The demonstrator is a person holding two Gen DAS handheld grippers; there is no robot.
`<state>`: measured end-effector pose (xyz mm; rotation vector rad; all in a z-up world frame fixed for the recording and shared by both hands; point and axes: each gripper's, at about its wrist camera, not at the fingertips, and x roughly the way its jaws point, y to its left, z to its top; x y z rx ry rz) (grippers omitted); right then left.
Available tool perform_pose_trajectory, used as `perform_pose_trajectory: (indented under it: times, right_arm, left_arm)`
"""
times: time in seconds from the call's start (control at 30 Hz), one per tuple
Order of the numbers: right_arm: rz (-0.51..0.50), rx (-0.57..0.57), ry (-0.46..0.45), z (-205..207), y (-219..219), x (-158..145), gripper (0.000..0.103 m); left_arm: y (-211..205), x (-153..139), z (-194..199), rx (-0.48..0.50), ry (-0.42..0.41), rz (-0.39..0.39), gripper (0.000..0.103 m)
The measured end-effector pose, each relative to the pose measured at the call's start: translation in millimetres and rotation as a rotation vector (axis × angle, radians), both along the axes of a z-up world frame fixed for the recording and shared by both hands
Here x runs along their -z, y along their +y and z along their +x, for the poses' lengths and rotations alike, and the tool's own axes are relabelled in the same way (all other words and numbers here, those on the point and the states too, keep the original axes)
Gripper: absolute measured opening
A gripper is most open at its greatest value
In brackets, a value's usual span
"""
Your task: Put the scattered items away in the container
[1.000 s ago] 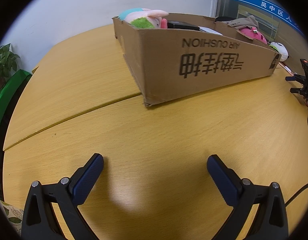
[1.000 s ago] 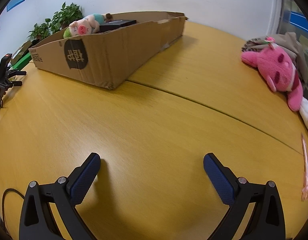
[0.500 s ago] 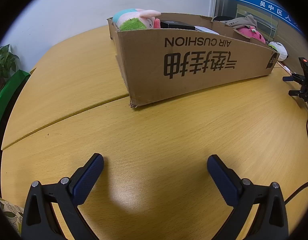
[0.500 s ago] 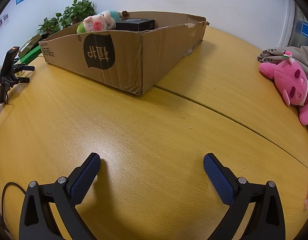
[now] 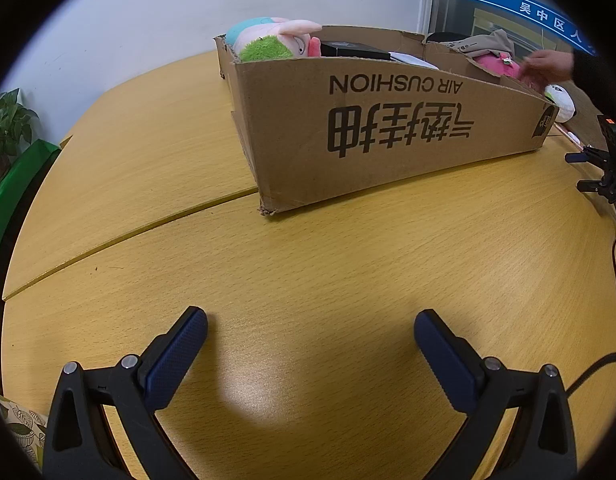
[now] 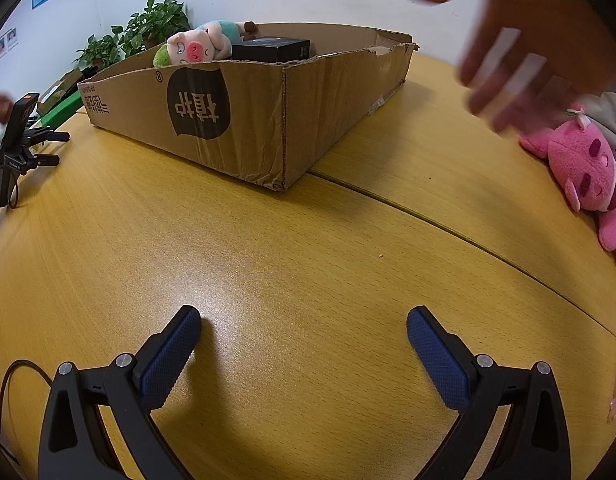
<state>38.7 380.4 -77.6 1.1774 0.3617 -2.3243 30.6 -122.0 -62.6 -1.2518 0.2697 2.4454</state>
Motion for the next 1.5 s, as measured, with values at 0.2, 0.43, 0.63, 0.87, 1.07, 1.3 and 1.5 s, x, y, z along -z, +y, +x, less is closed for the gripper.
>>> perform_pose_trajectory:
  times: [0.2, 0.43, 0.63, 0.87, 1.07, 1.3, 1.5]
  right_arm:
    - [0.001, 0.000, -0.001, 0.3, 0.5, -0.7, 0.103]
    - [-0.001, -0.001, -0.003, 0.9, 0.8, -0.9, 0.103]
    - [0.001, -0.010, -0.004, -0.4, -1.0, -0.8, 0.103]
    - [-0.001, -0.031, -0.005, -8.3, -7.4, -1.1, 0.103]
    - [-0.001, -0.036, -0.005, -8.3, -7.4, -1.1, 0.103]
    - [-0.001, -0.037, -0.006, -8.3, -7.3, -1.0, 0.103]
    - [-0.001, -0.039, -0.006, -8.5, -7.3, -1.1, 0.103]
  left_arm:
    - [0.1, 0.1, -0.1, 0.000, 0.000, 0.000, 0.103]
    - [0.1, 0.3, -0.3, 0.000, 0.000, 0.000, 0.103]
    - [-1.1, 0.3, 0.2, 0.001, -0.002, 0.001, 0.103]
    - [-1.3, -0.2, 0.5, 0.000, -0.002, 0.001, 0.103]
    - [-1.0, -0.7, 1.2, 0.005, 0.000, -0.002, 0.103]
    - [-0.9, -0.5, 1.8, 0.005, 0.001, -0.002, 0.103]
    - [-0.5, -0.5, 2.2, 0.004, 0.001, -0.002, 0.103]
